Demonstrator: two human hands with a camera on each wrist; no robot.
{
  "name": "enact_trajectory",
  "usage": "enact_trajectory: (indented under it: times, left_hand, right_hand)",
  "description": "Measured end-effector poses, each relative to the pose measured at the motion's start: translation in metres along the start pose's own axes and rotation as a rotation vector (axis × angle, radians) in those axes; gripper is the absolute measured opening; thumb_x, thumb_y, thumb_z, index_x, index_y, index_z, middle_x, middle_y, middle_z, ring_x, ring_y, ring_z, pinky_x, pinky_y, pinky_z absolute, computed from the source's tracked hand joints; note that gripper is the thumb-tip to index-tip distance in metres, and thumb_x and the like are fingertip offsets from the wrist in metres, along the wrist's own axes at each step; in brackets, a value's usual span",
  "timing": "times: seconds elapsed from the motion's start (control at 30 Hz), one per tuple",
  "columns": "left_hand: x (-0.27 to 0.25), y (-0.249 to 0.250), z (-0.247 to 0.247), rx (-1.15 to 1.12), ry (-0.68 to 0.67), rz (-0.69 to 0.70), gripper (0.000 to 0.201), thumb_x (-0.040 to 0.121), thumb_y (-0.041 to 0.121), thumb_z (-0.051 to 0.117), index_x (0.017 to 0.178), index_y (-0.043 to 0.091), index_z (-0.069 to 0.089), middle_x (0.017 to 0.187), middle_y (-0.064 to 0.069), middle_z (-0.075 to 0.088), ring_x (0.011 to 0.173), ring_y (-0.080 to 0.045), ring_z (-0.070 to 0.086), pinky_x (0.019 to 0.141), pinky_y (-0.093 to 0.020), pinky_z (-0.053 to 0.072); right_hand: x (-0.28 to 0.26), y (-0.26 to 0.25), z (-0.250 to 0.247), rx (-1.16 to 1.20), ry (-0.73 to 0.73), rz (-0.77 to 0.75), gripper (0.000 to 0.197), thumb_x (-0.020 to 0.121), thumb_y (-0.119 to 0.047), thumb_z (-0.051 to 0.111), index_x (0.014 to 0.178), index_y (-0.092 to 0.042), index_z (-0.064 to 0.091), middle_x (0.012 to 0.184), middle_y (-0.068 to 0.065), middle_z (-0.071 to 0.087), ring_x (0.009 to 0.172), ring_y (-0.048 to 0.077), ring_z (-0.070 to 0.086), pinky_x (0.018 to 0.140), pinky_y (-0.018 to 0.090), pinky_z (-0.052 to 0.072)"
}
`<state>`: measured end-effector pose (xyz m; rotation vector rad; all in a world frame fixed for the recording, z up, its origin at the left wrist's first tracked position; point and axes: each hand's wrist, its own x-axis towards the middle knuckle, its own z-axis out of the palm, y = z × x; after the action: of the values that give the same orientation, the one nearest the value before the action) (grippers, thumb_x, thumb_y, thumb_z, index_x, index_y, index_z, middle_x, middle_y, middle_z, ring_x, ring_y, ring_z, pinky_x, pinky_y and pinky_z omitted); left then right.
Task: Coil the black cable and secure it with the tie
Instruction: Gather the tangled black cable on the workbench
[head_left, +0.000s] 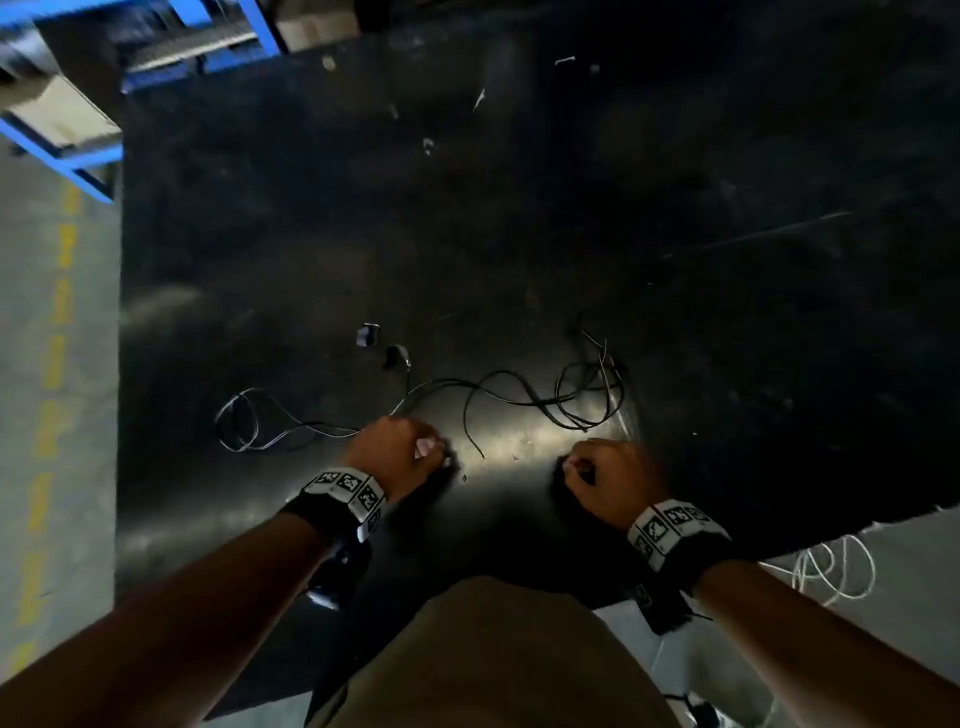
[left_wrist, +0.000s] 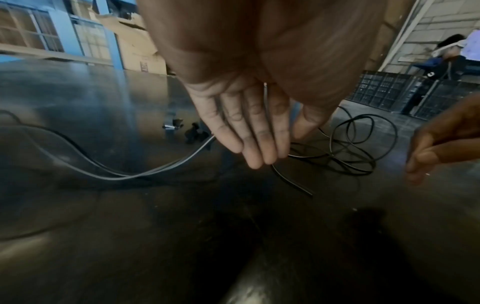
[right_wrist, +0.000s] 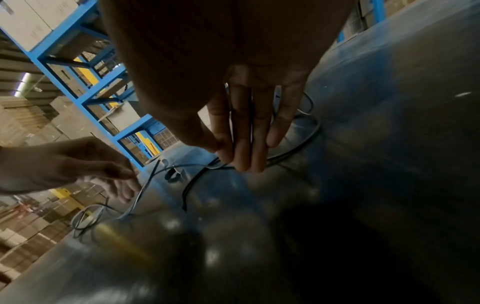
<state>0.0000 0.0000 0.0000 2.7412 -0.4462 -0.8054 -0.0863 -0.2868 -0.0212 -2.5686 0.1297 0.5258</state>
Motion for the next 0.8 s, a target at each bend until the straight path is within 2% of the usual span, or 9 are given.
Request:
enact_trajectory:
  times: [0.1,0.13,0.2,0.3,0.43,0.57,0.67,0.73,0.8]
  left_hand:
    - [0.024,0.004,-0.001,-0.073,0.05,-0.039,0.033,0.089,0.049,0.053,0.094,0.026,0.076,0.089,0.005,0.08,0.083,-0.017,0.077,0.078,-0.037,0.063]
    - [0.029,0.01,-0.002,-0.079,0.046,-0.051,0.036,0.086,0.052,0.05,0.093,0.027,0.075,0.089,0.005,0.08,0.084,-0.019,0.076,0.078,-0.037,0.063]
    - [0.042,0.015,0.001,-0.086,0.075,-0.044,0.035,0.087,0.051,0.052,0.102,0.029,0.075,0.1,0.002,0.077,0.09,-0.022,0.074,0.078,-0.036,0.061]
    - [0.061,0.023,0.004,-0.028,0.151,0.054,0.035,0.092,0.036,0.063,0.124,0.024,0.068,0.127,-0.004,0.064,0.113,-0.026,0.062,0.084,-0.037,0.055]
    - [0.084,0.022,0.006,0.053,0.027,0.0,0.053,0.092,0.039,0.062,0.141,0.023,0.055,0.144,-0.005,0.052,0.131,-0.029,0.052,0.103,-0.044,0.049]
    - [0.089,0.019,0.01,0.054,-0.036,-0.035,0.05,0.095,0.038,0.06,0.142,0.024,0.056,0.145,-0.005,0.05,0.131,-0.028,0.054,0.101,-0.041,0.048]
    - [0.089,0.014,0.011,0.022,-0.043,-0.016,0.049,0.095,0.037,0.06,0.142,0.024,0.057,0.144,-0.004,0.05,0.129,-0.028,0.057,0.1,-0.04,0.049]
    - [0.088,0.009,0.01,0.0,-0.05,-0.004,0.05,0.095,0.037,0.061,0.142,0.024,0.057,0.142,-0.004,0.051,0.127,-0.027,0.058,0.1,-0.039,0.049]
    - [0.085,0.008,0.008,-0.052,-0.046,0.013,0.052,0.093,0.038,0.062,0.143,0.025,0.056,0.142,-0.006,0.052,0.127,-0.029,0.058,0.102,-0.04,0.051]
  right_hand:
    - [0.026,-0.018,-0.008,0.03,0.062,-0.011,0.013,0.092,-0.032,0.065,0.093,-0.021,0.073,0.091,-0.004,0.073,0.077,0.011,0.061,0.067,0.018,0.044]
    - [0.036,-0.028,-0.013,0.024,0.07,-0.007,0.012,0.092,-0.03,0.065,0.094,-0.021,0.072,0.091,-0.004,0.073,0.077,0.01,0.059,0.066,0.017,0.044]
    - [0.061,-0.042,-0.014,0.072,0.084,-0.028,0.009,0.092,-0.026,0.066,0.095,-0.019,0.07,0.094,-0.003,0.071,0.079,0.01,0.058,0.073,0.023,0.053]
    - [0.101,-0.056,-0.011,0.05,0.119,0.006,0.009,0.093,-0.024,0.064,0.1,-0.019,0.064,0.104,0.002,0.068,0.086,0.018,0.062,0.076,0.03,0.052]
    - [0.135,-0.06,0.0,-0.029,0.064,0.125,0.022,0.089,-0.018,0.066,0.11,-0.017,0.06,0.117,0.01,0.064,0.1,0.032,0.068,0.081,0.037,0.055]
    - [0.145,-0.053,0.002,0.044,0.055,0.215,0.008,0.087,-0.011,0.066,0.094,-0.014,0.067,0.101,0.008,0.07,0.089,0.028,0.069,0.069,0.029,0.048]
    - [0.141,-0.049,-0.006,0.218,0.152,0.268,0.005,0.083,-0.012,0.068,0.083,-0.017,0.07,0.083,0.002,0.067,0.076,0.017,0.062,0.074,0.026,0.051]
    - [0.133,-0.047,-0.015,0.316,0.217,0.272,0.01,0.082,-0.01,0.069,0.082,-0.02,0.07,0.071,-0.004,0.063,0.069,0.009,0.057,0.076,0.024,0.05]
    - [0.123,-0.044,-0.023,0.375,0.315,0.242,0.012,0.082,-0.006,0.069,0.085,-0.018,0.071,0.072,-0.003,0.066,0.071,0.011,0.061,0.074,0.023,0.051]
